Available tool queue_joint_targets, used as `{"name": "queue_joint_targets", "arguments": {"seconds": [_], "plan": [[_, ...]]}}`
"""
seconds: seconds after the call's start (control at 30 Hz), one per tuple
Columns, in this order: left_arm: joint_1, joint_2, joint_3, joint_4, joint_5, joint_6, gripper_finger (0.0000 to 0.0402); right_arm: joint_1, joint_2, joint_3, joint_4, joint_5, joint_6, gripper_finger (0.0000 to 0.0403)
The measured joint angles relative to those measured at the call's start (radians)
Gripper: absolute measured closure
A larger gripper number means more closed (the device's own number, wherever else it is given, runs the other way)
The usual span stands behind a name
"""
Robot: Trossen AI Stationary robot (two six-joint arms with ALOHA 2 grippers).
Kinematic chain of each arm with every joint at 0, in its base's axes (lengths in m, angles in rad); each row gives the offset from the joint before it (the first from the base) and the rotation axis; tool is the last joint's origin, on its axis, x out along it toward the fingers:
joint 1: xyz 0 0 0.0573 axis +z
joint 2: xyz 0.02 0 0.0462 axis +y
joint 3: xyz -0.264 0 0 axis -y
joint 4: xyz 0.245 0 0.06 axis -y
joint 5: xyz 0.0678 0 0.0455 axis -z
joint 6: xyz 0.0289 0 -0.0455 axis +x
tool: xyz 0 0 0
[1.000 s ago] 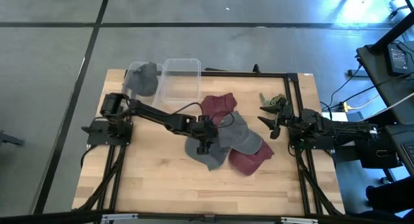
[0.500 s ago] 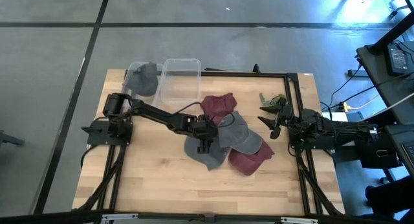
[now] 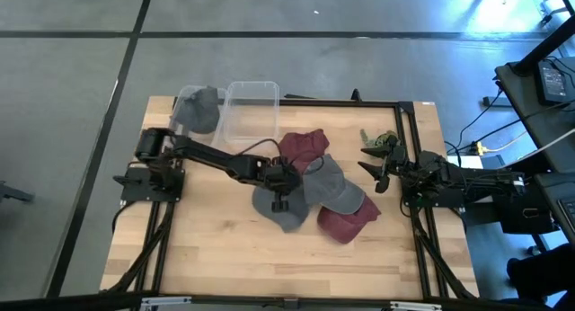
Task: Pick & Place hat
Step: Put the bottom gray cap into the left transparent bin
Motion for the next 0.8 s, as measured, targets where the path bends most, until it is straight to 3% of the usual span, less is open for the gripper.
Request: {"name": "queue_joint_targets", "arguments": {"seconds": [0.2,0.4,0.47,0.7,0.8], "plan": [[0.000,-0.182,0.071,-0.116,-0.048,0.003,0.0398,0.000,0.000,0.000,0.061,-0.013,0.094,0.0176],[0.001,-0.381,0.085,-0.078,-0.342,0.042,0.0398,0.000,0.000,0.000,0.245,-0.137,0.043,0.0176],[0.007,-0.425,0.085,-0.047,-0.382,0.077,0.0398,0.000,0.000,0.000,0.278,-0.148,0.021,0.0176],[0.050,-0.477,0.085,0.099,-0.158,0.100,0.0398,0.000,0.000,0.000,0.347,-0.146,-0.070,0.0176],[0.060,-0.464,0.085,0.151,-0.154,0.101,0.0398,0.000,0.001,0.000,0.351,-0.150,-0.071,0.0176]]}}
